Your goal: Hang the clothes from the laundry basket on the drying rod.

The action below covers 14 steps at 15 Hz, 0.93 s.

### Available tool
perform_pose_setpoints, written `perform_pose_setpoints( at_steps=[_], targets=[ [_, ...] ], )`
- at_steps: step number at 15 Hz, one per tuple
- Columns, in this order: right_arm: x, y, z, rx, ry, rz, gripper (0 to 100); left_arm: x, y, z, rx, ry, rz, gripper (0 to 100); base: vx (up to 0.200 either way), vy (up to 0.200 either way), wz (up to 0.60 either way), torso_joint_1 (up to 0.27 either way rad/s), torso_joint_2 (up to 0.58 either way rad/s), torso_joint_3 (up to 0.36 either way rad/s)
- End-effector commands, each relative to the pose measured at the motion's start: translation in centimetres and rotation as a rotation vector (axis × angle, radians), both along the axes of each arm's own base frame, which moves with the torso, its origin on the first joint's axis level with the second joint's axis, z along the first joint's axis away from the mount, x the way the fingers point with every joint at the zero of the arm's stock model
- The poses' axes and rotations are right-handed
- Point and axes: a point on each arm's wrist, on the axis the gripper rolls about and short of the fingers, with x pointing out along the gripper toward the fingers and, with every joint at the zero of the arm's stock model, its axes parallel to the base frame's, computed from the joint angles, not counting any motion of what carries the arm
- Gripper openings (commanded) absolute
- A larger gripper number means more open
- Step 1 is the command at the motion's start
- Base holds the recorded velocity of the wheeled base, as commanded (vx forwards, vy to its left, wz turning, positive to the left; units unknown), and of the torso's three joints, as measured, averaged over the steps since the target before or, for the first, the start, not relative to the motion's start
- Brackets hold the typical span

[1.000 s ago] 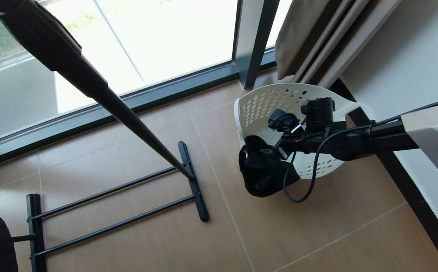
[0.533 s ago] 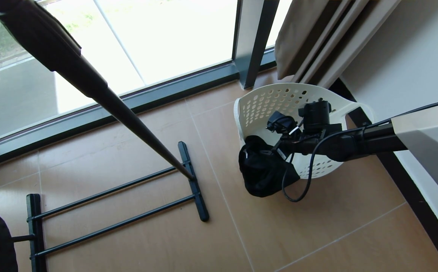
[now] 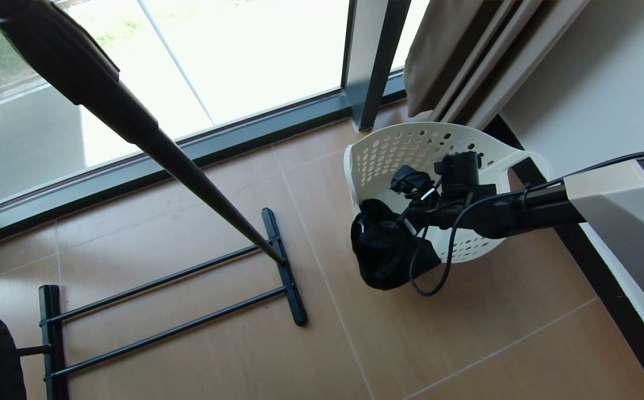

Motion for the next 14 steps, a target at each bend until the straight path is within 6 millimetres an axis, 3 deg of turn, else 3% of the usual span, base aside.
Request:
perform_pose_setpoints(
  at_steps=[1,14],
  targets=[
    [0.1,0.1,-0.2,0.000,0.002,0.001,100,0.0,0.0,0.0,0.000,0.000,0.000,100,0.000,0.000,0.00,0.000,0.00,0.000],
    [1.1,0.3,-1.6,-0.014,0.013,-0.019,100,0.0,0.0,0.0,0.000,0.000,0.000,100,0.000,0.000,0.00,0.000,0.00,0.000]
  ],
)
